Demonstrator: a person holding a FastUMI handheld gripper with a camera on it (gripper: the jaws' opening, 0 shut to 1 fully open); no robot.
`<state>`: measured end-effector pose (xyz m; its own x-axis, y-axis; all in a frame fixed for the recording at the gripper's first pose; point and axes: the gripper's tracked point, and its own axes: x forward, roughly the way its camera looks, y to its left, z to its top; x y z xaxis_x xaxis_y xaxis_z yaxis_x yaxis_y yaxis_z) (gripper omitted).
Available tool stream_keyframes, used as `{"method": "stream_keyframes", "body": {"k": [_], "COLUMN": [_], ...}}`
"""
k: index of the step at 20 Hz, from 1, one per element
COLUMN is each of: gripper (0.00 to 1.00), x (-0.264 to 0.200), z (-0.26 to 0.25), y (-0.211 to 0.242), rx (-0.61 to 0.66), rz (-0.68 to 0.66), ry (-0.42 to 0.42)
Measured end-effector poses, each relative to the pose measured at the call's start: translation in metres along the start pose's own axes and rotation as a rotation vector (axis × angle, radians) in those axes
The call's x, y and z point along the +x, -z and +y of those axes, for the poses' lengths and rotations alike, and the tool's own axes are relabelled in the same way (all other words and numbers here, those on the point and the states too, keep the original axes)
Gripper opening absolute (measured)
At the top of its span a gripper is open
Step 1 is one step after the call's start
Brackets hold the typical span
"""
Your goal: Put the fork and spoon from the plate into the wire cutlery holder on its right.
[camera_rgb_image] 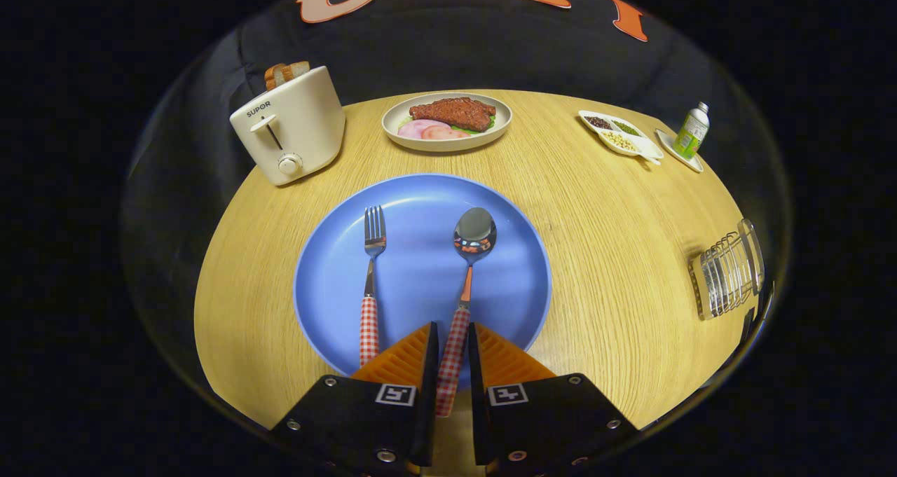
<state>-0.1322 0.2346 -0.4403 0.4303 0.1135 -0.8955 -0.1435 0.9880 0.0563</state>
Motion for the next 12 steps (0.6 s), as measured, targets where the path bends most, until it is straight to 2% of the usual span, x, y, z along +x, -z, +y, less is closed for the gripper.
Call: {"method": "stream_keyframes", "body": {"k": [4,6,12], "gripper": [0.11,0.08,0.07], "x": [0.003,0.000,-0.035], "z": [-0.007,-0.009,-0.027], "y": [-0.007,-0.012,-0.046], "rx": [-0.016,-0.032,-0.079], "rz": [-0.035,-0.058,-0.168], "ry": [0.005,-0.007,-0.029]}}
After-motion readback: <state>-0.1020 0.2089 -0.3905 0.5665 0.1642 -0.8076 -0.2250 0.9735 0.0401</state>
